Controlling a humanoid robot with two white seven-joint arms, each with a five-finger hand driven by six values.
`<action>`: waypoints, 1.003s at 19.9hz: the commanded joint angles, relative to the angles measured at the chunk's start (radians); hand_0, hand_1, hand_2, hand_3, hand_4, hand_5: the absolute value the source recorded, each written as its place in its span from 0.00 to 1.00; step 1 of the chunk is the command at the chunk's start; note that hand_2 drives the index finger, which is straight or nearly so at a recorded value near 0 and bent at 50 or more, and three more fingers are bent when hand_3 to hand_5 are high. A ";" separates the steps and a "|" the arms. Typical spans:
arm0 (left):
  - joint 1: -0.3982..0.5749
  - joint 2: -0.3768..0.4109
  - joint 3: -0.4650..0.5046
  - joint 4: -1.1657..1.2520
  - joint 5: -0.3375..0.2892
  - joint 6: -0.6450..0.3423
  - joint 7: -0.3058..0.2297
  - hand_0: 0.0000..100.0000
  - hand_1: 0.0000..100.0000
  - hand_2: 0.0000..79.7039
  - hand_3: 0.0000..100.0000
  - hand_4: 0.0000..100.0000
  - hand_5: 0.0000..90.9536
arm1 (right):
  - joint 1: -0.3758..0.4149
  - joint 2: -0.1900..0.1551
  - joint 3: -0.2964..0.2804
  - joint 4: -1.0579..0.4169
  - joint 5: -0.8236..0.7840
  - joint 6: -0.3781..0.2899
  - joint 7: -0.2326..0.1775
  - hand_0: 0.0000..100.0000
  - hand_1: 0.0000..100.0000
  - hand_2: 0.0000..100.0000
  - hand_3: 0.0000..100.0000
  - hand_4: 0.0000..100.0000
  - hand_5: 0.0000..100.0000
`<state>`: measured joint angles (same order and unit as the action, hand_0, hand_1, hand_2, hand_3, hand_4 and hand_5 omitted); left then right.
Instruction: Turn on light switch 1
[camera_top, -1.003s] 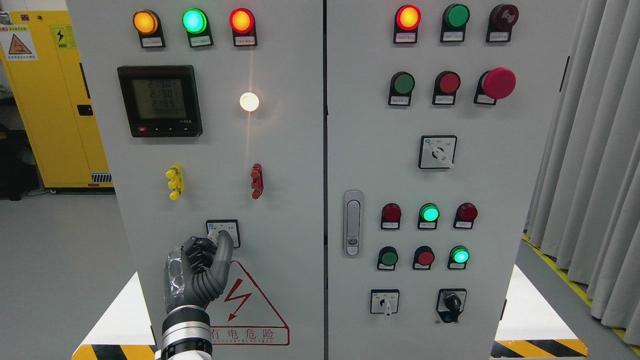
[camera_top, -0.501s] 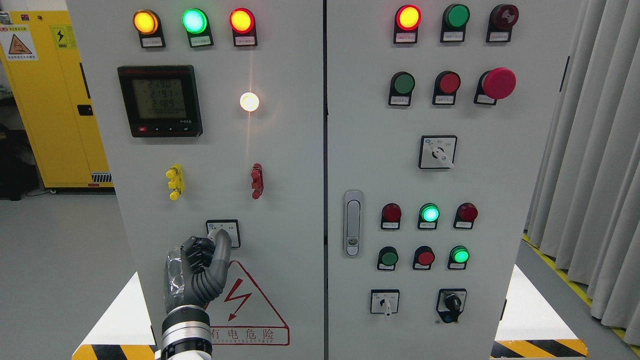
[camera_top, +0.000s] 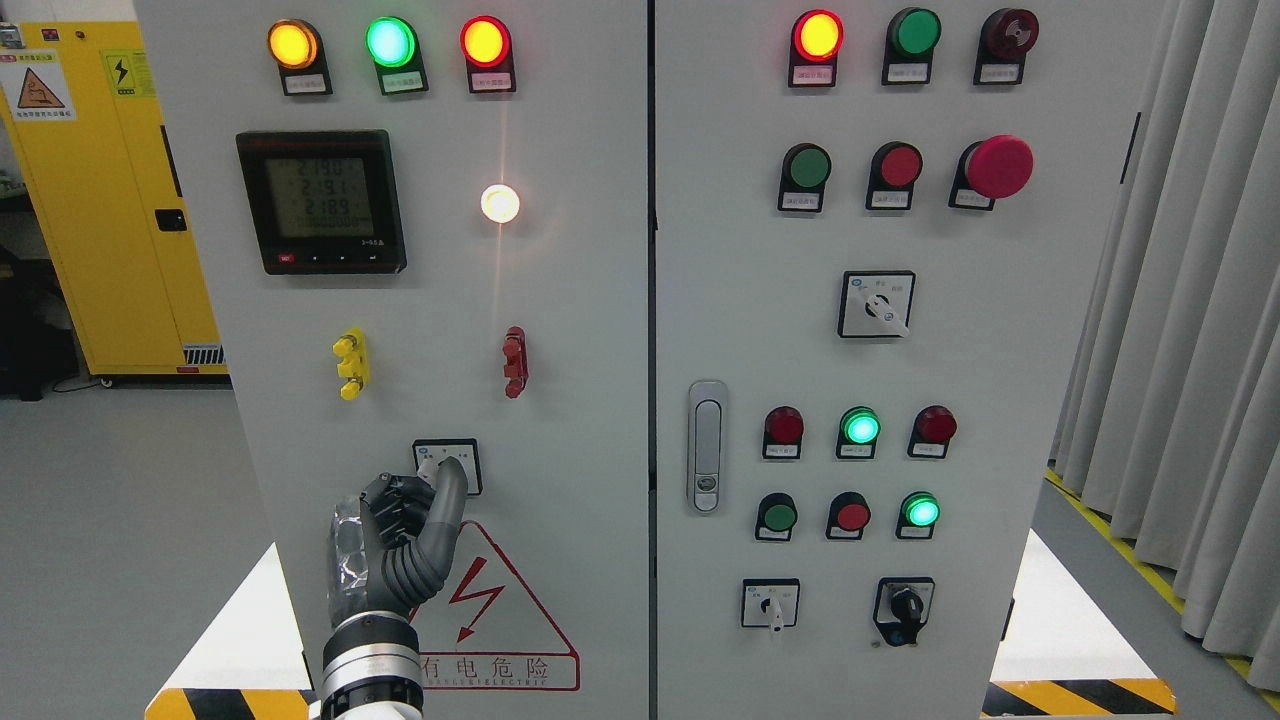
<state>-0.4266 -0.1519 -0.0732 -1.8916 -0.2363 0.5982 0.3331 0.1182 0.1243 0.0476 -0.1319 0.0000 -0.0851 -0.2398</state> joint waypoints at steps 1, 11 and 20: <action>0.000 0.000 0.000 0.002 0.000 -0.001 -0.002 0.19 0.50 0.79 0.90 0.92 0.93 | 0.000 0.000 0.000 0.000 -0.029 0.001 0.000 0.00 0.50 0.04 0.00 0.00 0.00; 0.014 0.005 0.000 -0.006 0.002 -0.012 -0.002 0.11 0.50 0.79 0.91 0.92 0.93 | 0.000 0.000 0.000 0.000 -0.029 0.001 0.000 0.00 0.50 0.04 0.00 0.00 0.00; 0.069 0.008 -0.002 -0.011 0.002 -0.086 0.020 0.09 0.49 0.80 0.91 0.92 0.93 | 0.000 0.000 0.000 0.000 -0.029 0.001 0.000 0.00 0.50 0.04 0.00 0.00 0.00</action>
<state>-0.3865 -0.1484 -0.0742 -1.8974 -0.2348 0.5394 0.3428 0.1182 0.1242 0.0476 -0.1320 0.0000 -0.0852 -0.2397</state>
